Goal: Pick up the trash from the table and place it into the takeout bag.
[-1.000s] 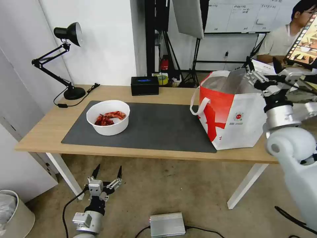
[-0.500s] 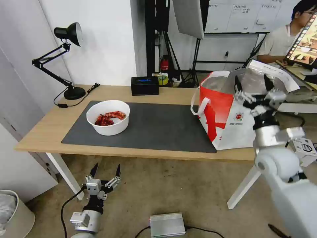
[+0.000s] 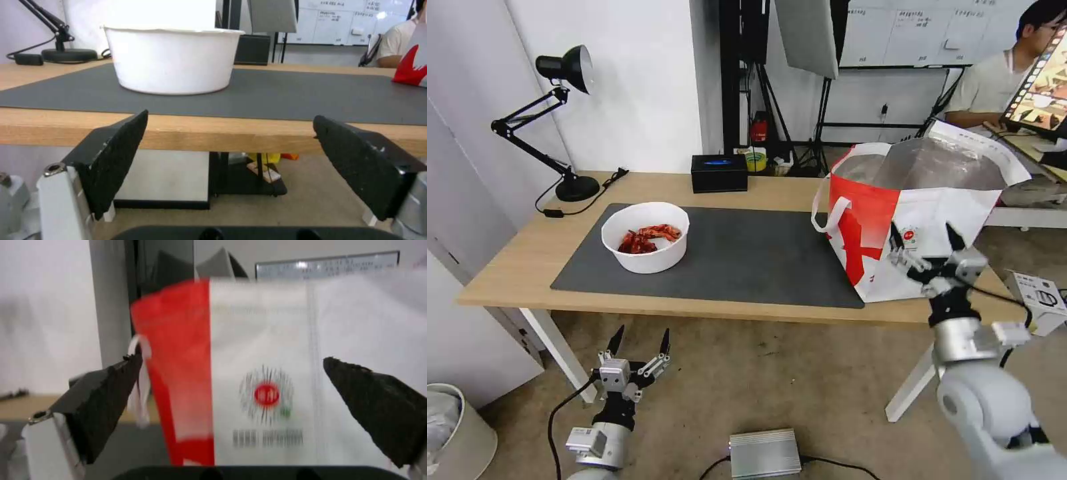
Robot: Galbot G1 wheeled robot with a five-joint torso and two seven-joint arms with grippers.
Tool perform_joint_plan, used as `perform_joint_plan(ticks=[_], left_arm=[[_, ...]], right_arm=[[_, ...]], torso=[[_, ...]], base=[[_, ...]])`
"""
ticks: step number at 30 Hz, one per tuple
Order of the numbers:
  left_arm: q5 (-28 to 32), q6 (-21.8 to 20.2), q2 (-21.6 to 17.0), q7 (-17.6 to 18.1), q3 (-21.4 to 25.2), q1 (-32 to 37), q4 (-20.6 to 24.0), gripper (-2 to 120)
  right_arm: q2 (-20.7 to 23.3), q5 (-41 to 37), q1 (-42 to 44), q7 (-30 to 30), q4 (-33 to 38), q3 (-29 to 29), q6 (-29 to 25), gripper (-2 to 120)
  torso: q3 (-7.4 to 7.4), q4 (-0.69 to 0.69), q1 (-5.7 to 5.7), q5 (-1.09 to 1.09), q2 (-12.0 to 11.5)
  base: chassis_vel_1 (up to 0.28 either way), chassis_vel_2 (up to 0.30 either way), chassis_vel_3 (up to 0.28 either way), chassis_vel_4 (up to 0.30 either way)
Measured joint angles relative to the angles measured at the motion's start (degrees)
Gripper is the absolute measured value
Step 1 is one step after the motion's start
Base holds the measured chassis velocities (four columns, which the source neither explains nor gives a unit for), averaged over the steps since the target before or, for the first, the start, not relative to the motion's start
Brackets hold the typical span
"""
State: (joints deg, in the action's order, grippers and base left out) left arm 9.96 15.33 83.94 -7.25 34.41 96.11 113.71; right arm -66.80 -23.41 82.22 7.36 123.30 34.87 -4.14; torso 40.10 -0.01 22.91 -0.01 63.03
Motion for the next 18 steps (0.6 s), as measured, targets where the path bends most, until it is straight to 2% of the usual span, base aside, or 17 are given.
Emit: perform_joint_plan(ticks=[6, 18], left_arm=[[0.24, 0.03, 0.10, -0.02, -0.41, -0.28, -0.01, 100], [0.27, 0.14, 0.19, -0.02, -0.48, -0.12, 0.09, 100]], right_arm=[[-2.83, 4.39, 4.79, 0.00, 1.58, -0.60, 2.55, 100], [-5.76, 7.61, 9.07, -1.25, 1.44, -1.40, 0.27, 100]], torso=[[0.00, 0.01, 0.00, 0.00, 0.00], [0.00, 0.01, 0.00, -0.01, 0.00]], base=[[0.000, 0.000, 0.000, 0.000], [0.000, 0.000, 0.000, 0.000]])
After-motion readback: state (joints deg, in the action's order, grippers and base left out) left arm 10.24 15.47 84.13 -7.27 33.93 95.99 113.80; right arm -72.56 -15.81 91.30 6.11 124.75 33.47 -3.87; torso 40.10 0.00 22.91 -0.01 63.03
